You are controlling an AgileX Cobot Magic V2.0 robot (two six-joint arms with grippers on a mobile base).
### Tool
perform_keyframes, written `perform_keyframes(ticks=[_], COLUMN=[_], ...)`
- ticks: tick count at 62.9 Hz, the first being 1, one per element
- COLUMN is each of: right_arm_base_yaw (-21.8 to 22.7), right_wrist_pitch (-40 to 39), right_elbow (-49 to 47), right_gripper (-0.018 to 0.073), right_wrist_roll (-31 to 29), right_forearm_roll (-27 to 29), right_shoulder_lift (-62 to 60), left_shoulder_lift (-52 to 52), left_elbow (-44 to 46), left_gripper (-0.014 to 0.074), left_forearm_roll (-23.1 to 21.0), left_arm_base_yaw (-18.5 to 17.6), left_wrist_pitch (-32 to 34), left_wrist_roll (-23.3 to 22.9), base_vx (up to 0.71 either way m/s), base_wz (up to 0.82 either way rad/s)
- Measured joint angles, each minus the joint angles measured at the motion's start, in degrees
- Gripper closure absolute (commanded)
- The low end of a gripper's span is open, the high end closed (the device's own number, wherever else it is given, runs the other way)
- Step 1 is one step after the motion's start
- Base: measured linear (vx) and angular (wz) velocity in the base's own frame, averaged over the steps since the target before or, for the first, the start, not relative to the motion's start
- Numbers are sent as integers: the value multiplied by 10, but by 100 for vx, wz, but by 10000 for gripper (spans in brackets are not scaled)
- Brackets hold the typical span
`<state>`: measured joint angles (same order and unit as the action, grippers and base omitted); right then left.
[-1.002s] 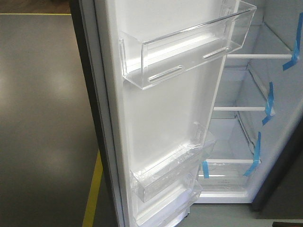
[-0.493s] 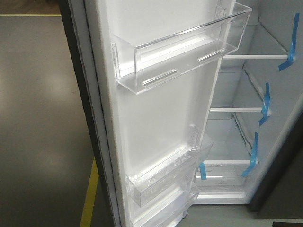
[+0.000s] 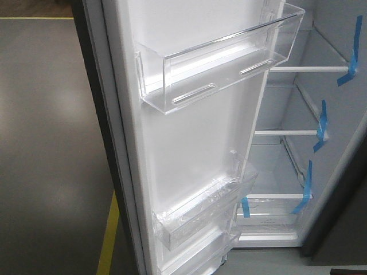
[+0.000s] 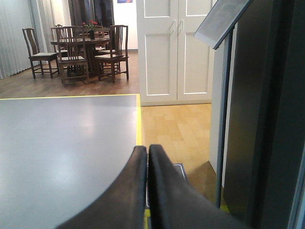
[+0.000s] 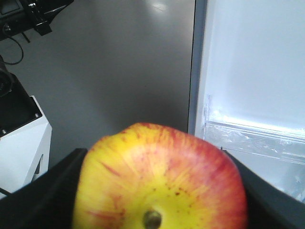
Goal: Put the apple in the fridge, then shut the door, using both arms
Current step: 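Approach closer to the fridge door bins, apple held in right gripper, then raise the right gripper with the apple above the upper door bin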
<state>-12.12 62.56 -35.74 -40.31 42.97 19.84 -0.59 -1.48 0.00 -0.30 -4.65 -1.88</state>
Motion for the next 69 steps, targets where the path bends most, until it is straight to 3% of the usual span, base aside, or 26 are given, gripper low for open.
perform_keyframes(ticks=[34,50,60,69], right_arm_base_yaw=[0,0,0,0], right_wrist_pitch=[-16,-115,-133,-133], right_elbow=[0,-27,-78,-135], right_gripper=[169,169,169,169], right_wrist_roll=[1,86,141,164], right_forearm_roll=[20,-77,-153,-190], right_shoulder_lift=[0,73,170,259], left_shoulder_lift=[0,0,0,0], left_elbow=[0,0,0,0], left_gripper=[603,603,603,603], left_forearm_roll=[0,0,0,0], left_arm_base_yaw=[0,0,0,0], left_wrist_pitch=[0,0,0,0], left_wrist_roll=[0,0,0,0], base_vx=[0,0,0,0], base_wz=[0,0,0,0])
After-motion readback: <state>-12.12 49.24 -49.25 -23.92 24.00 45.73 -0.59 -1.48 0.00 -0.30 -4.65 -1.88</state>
